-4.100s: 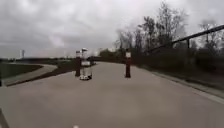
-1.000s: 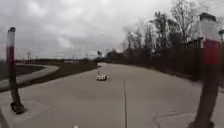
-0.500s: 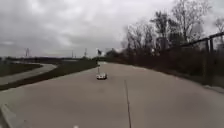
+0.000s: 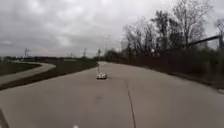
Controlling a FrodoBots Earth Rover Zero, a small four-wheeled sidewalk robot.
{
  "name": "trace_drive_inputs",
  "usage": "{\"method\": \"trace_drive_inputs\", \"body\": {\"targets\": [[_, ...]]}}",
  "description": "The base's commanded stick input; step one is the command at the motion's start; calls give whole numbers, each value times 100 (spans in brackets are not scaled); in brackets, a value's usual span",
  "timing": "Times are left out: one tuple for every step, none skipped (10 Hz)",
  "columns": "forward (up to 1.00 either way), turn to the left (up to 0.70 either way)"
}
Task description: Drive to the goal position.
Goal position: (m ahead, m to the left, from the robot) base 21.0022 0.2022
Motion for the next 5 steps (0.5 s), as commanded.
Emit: {"method": "trace_drive_inputs", "body": {"targets": [[100, 3], [100, 2], [100, 0], [100, 0], [100, 0]]}}
